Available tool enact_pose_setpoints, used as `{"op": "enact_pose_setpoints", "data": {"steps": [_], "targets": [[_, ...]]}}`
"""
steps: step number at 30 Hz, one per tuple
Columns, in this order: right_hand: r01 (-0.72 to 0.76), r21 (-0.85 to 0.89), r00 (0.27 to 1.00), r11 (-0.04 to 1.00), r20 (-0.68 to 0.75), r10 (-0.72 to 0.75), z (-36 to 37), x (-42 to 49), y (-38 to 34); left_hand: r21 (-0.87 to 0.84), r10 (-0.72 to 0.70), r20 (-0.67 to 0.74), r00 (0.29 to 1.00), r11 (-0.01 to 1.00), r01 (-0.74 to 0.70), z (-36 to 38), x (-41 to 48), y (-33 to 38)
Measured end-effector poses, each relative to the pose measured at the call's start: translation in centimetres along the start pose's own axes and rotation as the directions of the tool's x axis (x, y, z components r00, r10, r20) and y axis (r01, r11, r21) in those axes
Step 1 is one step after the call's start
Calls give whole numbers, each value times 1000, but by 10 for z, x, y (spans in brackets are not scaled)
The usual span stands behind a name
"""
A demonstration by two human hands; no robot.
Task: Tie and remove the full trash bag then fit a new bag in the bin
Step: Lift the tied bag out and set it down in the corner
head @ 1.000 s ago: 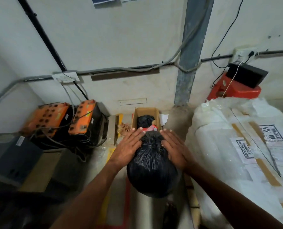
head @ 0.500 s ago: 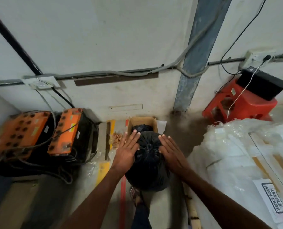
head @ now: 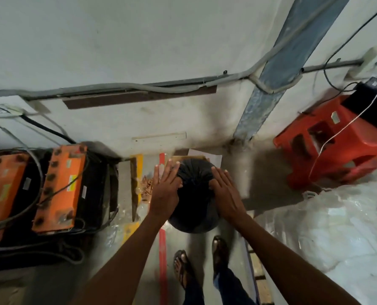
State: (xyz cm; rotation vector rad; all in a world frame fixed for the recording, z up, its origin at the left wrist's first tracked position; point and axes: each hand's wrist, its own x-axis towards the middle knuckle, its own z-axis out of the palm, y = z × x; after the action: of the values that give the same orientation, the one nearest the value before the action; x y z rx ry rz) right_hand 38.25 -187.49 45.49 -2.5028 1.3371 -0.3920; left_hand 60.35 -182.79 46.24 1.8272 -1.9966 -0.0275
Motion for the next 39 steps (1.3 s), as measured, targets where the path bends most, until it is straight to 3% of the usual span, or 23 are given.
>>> {"op": "enact_pose_setpoints", "data": {"steps": [10, 19, 22, 28, 35, 39], "targets": [[-9, 13, 985, 1000, 173, 7, 124, 99, 61, -6, -158, 151, 976, 987, 160, 123, 46, -88], [-73, 106, 988, 992, 144, 57, 258, 119, 120, -131, -248, 179, 952, 953, 273, 247, 38, -141], [-16, 106, 993, 994, 117, 4, 286, 121, 124, -137, -277, 204, 939, 941, 308, 273, 25, -152], [-55, 97, 986, 994, 165, 38, 305, 133, 126, -148, -297, 190, 936, 933, 327, 296, 16, -168], [-129, 2, 938, 992, 325, 121, 281, 139, 116, -28, -321, 461, 827, 927, 375, 275, 25, -166], [-167, -76, 929, 983, 321, 183, 248, 116, 98, -10, -347, 503, 792, 914, 406, 239, 13, -149]]}}
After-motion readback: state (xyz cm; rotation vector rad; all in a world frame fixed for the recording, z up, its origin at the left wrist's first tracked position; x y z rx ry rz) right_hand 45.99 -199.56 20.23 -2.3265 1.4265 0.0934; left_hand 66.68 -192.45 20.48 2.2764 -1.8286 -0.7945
